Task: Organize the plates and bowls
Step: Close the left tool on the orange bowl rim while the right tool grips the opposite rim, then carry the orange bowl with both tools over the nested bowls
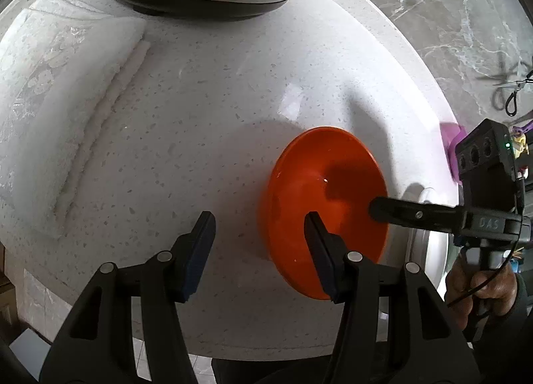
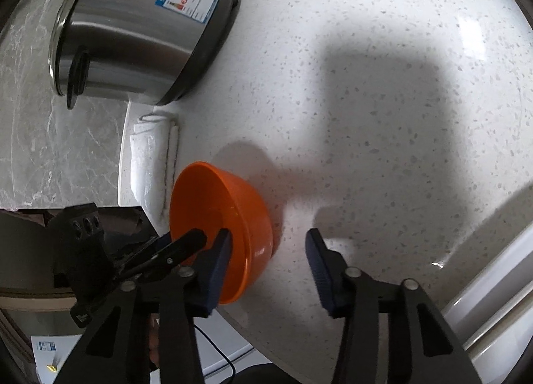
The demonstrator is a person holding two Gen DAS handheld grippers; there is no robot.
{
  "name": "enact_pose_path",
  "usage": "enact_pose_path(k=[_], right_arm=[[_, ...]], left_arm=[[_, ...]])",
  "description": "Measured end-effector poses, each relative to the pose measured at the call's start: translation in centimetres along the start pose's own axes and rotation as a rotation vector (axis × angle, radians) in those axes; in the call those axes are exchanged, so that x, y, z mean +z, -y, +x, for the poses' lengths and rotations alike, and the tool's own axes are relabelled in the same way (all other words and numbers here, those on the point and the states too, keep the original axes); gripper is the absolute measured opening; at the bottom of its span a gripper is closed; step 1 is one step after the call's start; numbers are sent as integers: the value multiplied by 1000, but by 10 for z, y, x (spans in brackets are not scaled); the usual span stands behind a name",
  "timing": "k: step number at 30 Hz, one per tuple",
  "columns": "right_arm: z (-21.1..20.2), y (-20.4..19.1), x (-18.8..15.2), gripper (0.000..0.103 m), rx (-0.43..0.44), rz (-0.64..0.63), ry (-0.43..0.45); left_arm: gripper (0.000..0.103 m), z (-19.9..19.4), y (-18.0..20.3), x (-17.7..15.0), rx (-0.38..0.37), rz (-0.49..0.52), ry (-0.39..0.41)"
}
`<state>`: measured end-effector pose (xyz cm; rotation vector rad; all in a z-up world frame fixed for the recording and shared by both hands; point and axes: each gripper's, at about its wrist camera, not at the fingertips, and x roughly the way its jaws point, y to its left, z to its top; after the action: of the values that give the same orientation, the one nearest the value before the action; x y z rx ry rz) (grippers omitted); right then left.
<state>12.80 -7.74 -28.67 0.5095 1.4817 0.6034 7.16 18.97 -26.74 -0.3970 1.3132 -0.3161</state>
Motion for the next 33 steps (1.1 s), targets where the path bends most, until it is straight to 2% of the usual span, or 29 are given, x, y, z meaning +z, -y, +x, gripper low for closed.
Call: enact_pose_path(k=[1,2,3,7,12,24,33], right_arm=[[1,0,-1,45,1,2,-6],[2,0,-1,43,8,5,-10],[3,1,-1,36,15,10,-15],[6,3,0,28,26,28,-22],[6,4,2,17,50,35,-20],[1,7,1,16,60,54,-17],[-38,12,-8,16,80,65,36]], left_arm=[[49,1,0,0,-8,2,0],[38,3,1,1,-18,6,-1],[32,5,3,3,-26,10,-6],[32,8,10,4,-43,18,-20],[22,7,9,2,-60,16,-19],[20,9,14,7,-103,2,-36],[20,-2,56,15,-118,61,-40]])
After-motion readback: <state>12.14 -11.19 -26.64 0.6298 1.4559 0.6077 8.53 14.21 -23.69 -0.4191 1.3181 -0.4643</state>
